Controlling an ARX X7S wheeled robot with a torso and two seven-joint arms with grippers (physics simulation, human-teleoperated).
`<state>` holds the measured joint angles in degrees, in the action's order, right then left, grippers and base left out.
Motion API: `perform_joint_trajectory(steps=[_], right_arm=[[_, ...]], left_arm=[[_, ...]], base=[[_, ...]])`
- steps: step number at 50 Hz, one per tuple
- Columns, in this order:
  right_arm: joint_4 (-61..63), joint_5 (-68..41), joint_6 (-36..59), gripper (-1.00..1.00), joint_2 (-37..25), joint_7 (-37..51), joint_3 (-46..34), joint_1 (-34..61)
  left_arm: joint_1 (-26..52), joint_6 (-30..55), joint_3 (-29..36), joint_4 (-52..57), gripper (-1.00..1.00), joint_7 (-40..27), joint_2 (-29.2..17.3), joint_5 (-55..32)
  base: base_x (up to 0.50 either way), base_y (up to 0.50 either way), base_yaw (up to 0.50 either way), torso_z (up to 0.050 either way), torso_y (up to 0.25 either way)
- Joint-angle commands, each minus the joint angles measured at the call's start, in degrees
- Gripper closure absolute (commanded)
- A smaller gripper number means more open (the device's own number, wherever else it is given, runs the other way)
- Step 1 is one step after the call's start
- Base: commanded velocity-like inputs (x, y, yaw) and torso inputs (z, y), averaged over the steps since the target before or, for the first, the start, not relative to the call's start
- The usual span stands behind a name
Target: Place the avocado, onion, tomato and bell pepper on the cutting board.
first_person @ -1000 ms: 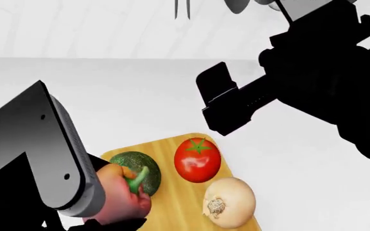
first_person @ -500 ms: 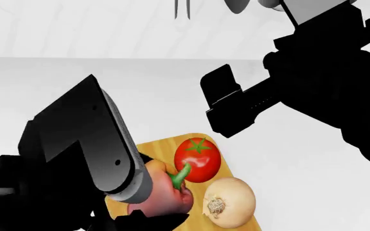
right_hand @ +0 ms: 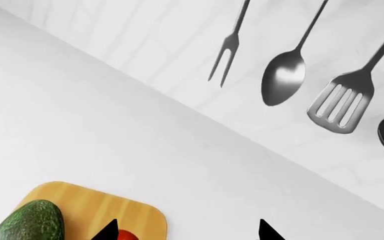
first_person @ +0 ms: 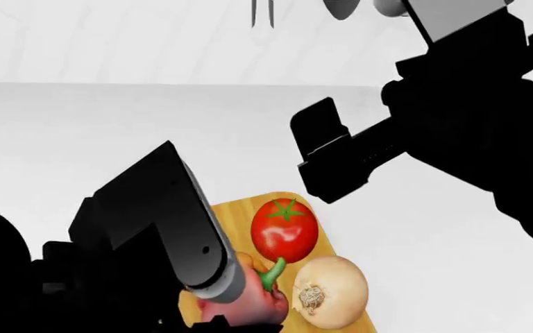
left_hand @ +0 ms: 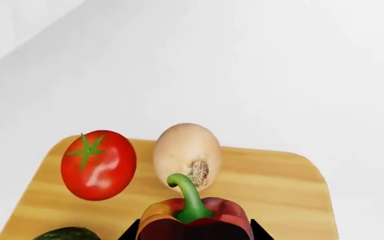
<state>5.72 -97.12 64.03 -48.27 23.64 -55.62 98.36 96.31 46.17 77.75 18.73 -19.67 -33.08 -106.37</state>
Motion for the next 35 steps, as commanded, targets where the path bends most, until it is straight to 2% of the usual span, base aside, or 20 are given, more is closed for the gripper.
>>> perform_joint_trajectory(steps=[1, 10, 11, 25, 35], right_arm=[[0.48, -0.53, -0.25, -1.0, -0.64, 0.39, 0.18, -0.35], [0.53, -0.55, -0.13, -1.0, -0.61, 0.46, 0.18, -0.05], [0.49, -0.63, -0.12, -1.0, -0.57, 0.48, 0.22, 0.04], [-0.2, -1.18, 0.7, -1.0, 0.09, 0.94, 0.22, 1.57], [0.1, -2.07, 1.19, -1.0, -0.01, 1.75, 0.39, 2.46]], left_arm=[[-1.28, -0.55, 0.55, -2.34, 1.0, 0.46, 0.81, 1.44], [-0.77, -0.33, 0.22, -1.11, 1.0, -0.4, 0.67, 0.22], [-0.49, -0.2, 0.11, -0.74, -1.0, -0.63, 0.64, -0.17], [1.38, 0.61, -0.69, 0.51, -1.0, -1.51, -0.14, -1.9], [6.58, 0.76, -4.03, 5.95, -1.0, -5.61, -3.62, -8.18]], base=[[0.0, 0.0, 0.0, 0.0, 0.0], [0.0, 0.0, 0.0, 0.0, 0.0], [0.0, 0.0, 0.0, 0.0, 0.0], [0.0, 0.0, 0.0, 0.0, 0.0], [0.0, 0.0, 0.0, 0.0, 0.0]])
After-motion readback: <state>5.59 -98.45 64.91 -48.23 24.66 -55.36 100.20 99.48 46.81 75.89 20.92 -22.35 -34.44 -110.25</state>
